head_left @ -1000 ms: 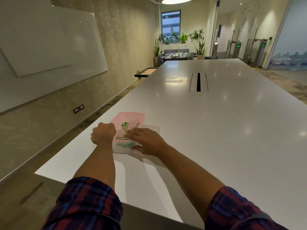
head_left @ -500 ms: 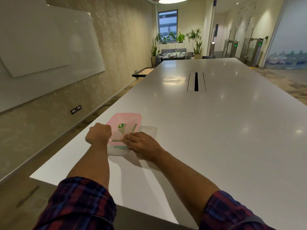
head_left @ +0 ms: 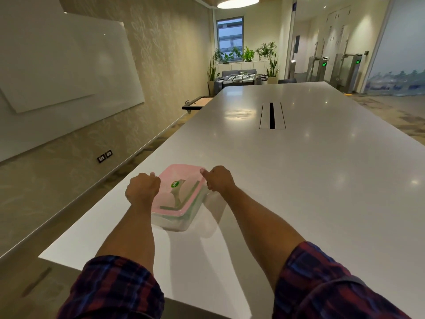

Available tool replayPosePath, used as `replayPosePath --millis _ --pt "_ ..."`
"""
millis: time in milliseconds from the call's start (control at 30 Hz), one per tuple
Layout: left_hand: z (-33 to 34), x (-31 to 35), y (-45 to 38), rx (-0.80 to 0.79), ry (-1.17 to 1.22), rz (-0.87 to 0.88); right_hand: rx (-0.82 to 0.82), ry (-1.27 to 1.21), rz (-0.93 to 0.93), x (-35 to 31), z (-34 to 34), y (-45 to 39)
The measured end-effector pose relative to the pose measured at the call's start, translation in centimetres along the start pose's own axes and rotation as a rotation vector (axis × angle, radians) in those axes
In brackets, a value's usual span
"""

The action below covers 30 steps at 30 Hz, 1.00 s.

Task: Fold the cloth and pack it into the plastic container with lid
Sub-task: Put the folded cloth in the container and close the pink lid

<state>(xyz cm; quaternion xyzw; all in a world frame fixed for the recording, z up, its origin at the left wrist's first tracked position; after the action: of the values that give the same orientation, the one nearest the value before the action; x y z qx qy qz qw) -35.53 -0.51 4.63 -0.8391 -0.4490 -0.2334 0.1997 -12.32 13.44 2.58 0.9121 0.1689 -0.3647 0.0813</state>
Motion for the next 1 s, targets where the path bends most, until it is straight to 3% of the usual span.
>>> replayPosePath --millis 300,433,567,767,900,1000 --pt "1.2 -0.7 -0.9 -0.155 0.130 -0.039 -0.061 -0.351 0.139 0.6 2.3 -1.8" --pt "1.6 -1.3 -1.0 -0.176 0.170 -0.081 -0.032 -0.297 0.131 0.7 2.4 -2.0" --pt "0.8 -1.0 -0.7 -0.105 -0.015 -0.078 -0.003 -0.223 0.069 0.7 2.6 -1.1" --pt "0.4 -0.5 -0.1 -0.090 -0.264 -0.058 -0.302 -0.347 0.070 1.4 4.2 1.6" --pt "0.7 -1.0 -0.4 -0.102 -0.209 -0.077 -0.508 -0.265 0.010 0.7 5.0 3.7" --pt "0.6 -0.8 -0.4 -0.105 -0.131 -0.089 -0.540 -0.261 -0.021 0.1 5.0 4.1"
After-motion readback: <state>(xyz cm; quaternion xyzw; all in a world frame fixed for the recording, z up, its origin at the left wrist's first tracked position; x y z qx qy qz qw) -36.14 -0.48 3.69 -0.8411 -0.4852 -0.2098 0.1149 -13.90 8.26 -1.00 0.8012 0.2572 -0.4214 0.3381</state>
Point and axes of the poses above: each hand's wrist, its own y-axis away from the middle knuckle, its own z-axis out of the palm, x = y × z, the point moved 8 cm from there along -y, towards the middle knuckle, and after that the axes turned 10 degrees about y, right-handed, at the moved point
